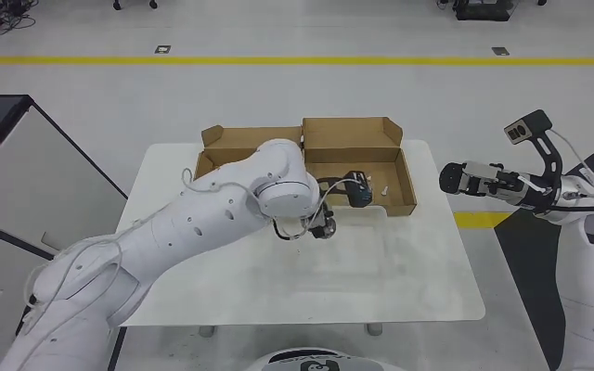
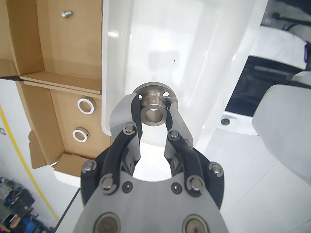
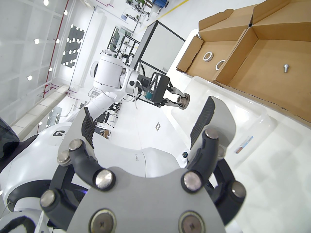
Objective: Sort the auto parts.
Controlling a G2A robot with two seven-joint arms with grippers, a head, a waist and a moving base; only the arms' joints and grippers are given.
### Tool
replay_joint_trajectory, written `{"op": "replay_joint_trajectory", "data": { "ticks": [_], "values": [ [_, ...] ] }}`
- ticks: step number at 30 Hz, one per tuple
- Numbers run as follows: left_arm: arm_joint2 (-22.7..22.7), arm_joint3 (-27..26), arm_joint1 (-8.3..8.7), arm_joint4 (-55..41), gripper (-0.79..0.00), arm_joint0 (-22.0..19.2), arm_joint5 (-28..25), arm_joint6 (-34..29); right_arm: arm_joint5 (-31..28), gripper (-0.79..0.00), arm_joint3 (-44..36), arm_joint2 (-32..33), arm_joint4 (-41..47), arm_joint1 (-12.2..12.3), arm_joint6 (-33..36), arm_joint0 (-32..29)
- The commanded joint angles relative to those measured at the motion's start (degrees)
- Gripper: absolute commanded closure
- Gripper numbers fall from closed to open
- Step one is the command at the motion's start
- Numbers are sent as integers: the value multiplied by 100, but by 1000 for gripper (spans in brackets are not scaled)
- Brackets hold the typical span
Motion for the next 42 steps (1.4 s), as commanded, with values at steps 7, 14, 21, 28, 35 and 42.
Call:
{"op": "replay_joint_trajectory", "data": {
  "ticks": [7,14,21,28,35,42],
  "values": [
    [-1557,-175,418,-1150,0,424,-222,313,0,-785,0,0,0,0,0,0],
    [-3115,-530,760,-2345,0,1266,-399,910,0,-785,0,0,0,0,0,0],
    [-4007,-568,861,-4596,0,1951,-1307,1524,0,-785,0,0,0,0,0,0],
    [-4118,-705,838,-6622,0,2116,-2183,1667,0,-785,0,0,0,0,0,0],
    [-4059,-1140,820,-7577,0,2114,-2484,1966,0,-785,0,0,0,0,0,0],
    [-4130,-1192,841,-7515,0,2186,-2406,1888,0,-785,0,0,0,0,0,0]
  ]
}}
